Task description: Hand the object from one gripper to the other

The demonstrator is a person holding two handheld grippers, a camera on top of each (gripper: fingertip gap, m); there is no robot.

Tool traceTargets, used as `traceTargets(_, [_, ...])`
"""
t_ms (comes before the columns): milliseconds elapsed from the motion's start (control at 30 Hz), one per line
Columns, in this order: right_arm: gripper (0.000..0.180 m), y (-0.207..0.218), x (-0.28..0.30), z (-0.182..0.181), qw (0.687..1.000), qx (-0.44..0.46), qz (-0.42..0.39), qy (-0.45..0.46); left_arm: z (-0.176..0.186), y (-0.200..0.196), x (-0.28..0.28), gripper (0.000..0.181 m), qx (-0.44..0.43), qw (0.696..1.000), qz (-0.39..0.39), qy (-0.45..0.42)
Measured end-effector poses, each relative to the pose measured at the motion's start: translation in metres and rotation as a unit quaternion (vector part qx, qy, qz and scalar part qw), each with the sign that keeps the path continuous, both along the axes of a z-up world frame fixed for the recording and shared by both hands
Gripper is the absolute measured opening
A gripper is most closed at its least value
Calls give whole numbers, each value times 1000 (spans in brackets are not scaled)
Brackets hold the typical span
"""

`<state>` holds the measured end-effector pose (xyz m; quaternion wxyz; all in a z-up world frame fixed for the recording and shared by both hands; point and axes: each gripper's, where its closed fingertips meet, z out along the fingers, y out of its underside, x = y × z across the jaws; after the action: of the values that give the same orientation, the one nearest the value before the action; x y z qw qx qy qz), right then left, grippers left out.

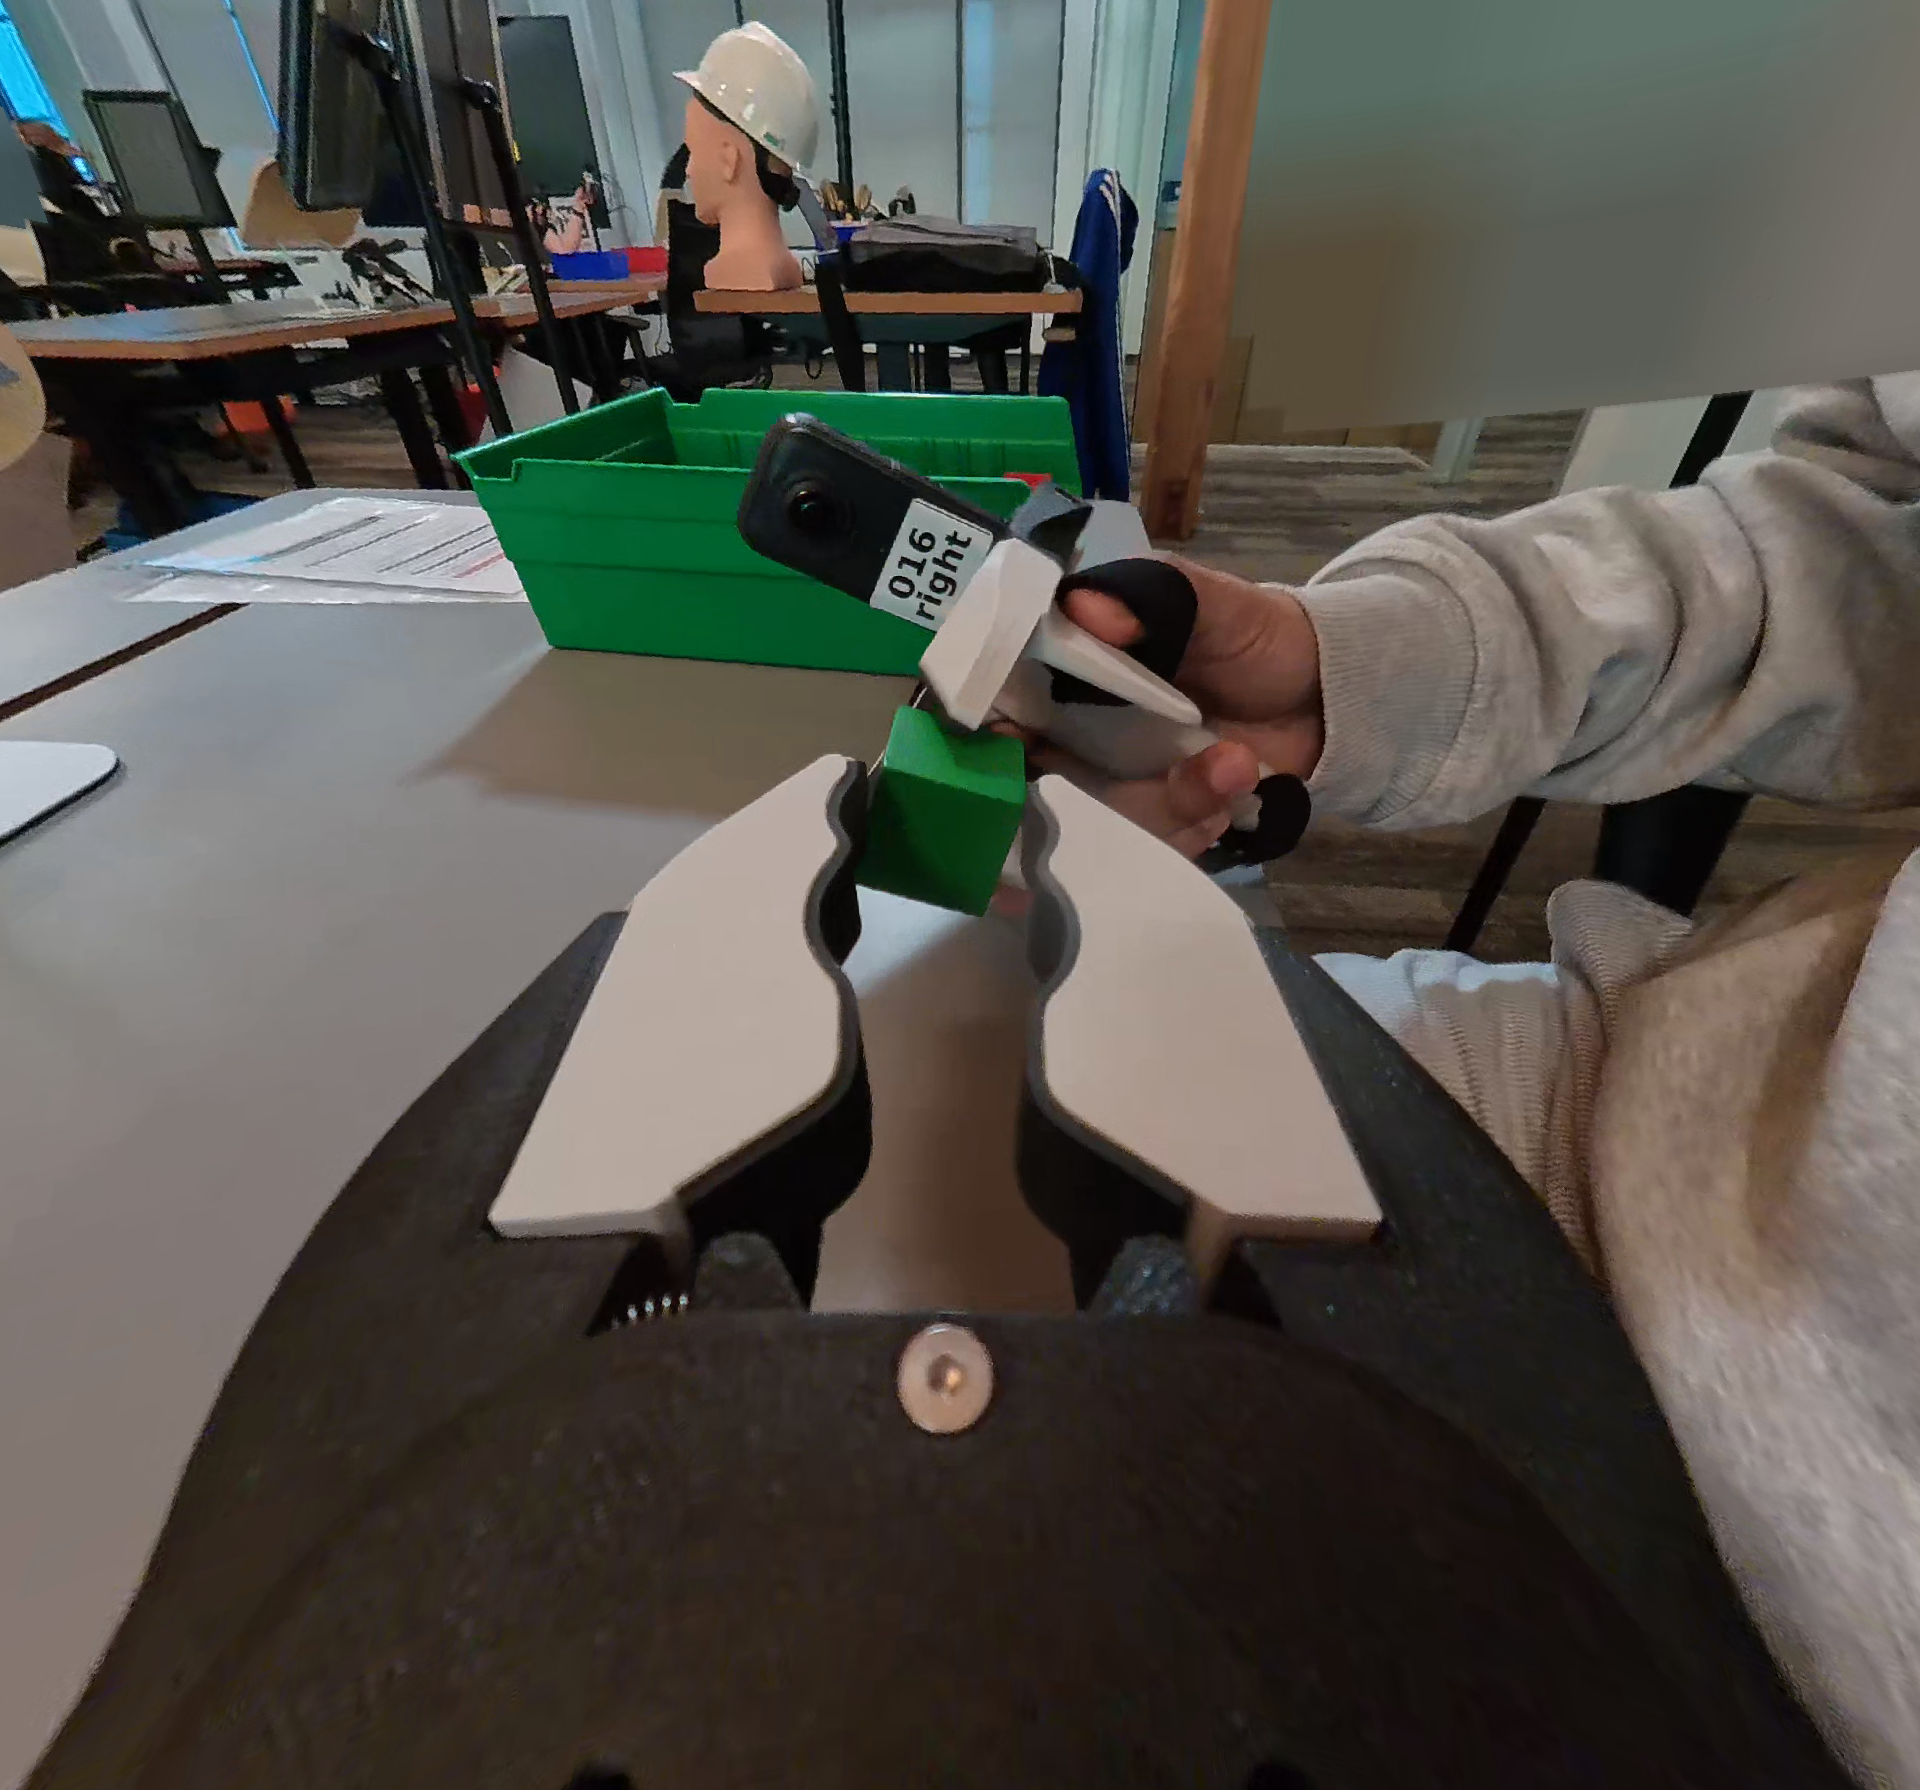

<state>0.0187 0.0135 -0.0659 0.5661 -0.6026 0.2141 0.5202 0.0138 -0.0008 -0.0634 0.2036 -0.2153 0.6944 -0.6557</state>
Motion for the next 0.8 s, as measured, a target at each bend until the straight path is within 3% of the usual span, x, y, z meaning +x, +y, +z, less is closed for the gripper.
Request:
traceTargets(167, [40, 0, 11, 8, 993, 26, -71, -93, 7, 10, 3, 27, -96, 993, -20, 71])
traceTargets(267, [43, -6, 18, 18, 972, 51, -120, -195, 12, 13, 2, 28, -181, 969, -67, 153])
traceTargets(367, [48, -9, 16, 28, 927, 83, -155, -330, 15, 20, 2, 27, -266, 929, -112, 231])
traceTargets(533, [50, -6, -3, 28, 807, 113, -170, -555, 9, 17, -2, 28, -311, 876, -176, 325])
traceTargets(700, [48, 2, -21, 10, 763, 97, -120, -628, 2, 5, -10, 29, -285, 868, -202, 352])
traceTargets(800, [29, 2, -23, 4, 721, 87, -116, -678, 3, 4, -11, 29, -295, 858, -214, 363])
